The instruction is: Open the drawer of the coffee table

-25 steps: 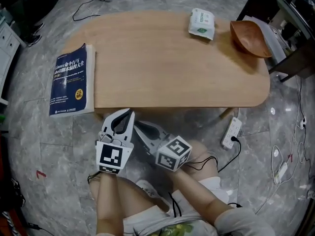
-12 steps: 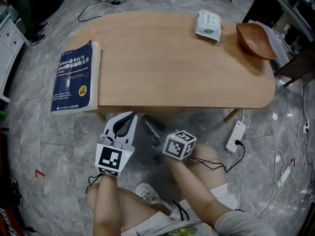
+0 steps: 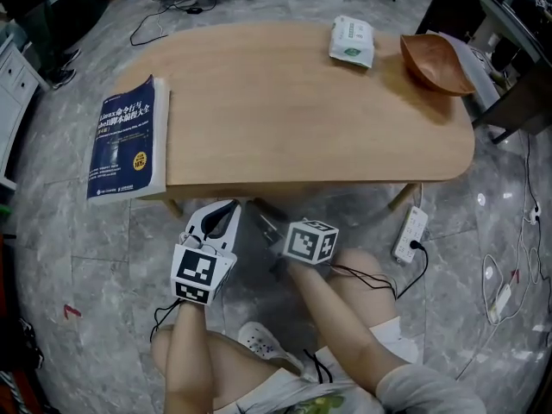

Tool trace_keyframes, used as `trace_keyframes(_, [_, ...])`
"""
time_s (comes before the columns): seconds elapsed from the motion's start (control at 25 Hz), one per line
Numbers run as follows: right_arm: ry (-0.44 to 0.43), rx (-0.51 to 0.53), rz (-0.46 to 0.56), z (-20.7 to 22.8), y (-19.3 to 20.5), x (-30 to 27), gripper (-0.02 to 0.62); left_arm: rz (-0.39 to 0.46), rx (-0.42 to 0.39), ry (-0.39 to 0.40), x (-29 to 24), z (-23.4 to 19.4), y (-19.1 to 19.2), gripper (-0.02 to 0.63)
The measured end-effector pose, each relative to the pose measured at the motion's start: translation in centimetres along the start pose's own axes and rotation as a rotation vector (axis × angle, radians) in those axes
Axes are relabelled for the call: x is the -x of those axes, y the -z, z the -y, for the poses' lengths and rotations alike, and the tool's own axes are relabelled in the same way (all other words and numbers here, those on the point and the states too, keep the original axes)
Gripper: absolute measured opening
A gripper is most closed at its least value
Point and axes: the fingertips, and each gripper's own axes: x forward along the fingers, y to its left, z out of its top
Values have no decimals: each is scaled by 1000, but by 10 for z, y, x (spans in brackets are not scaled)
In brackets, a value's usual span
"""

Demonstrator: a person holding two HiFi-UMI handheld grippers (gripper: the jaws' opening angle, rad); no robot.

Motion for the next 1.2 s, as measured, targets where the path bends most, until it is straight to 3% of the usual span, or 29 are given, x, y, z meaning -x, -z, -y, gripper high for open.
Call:
trace_keyframes(0.32, [-9, -40, 13, 10, 0, -5, 106, 34, -8, 14, 3, 12, -18, 8])
trace_keyframes(0.64, [-57, -37, 10, 14, -2, -10, 106, 8, -24, -18, 12, 10, -12, 8])
trace_keyframes(0.92, [-206, -137, 101, 5, -12, -14, 106, -21, -32, -38, 19, 9, -2, 8])
trace_keyframes(1.2, [-232, -126, 87, 3, -10, -12, 106, -39, -59, -41, 30, 15, 5, 8])
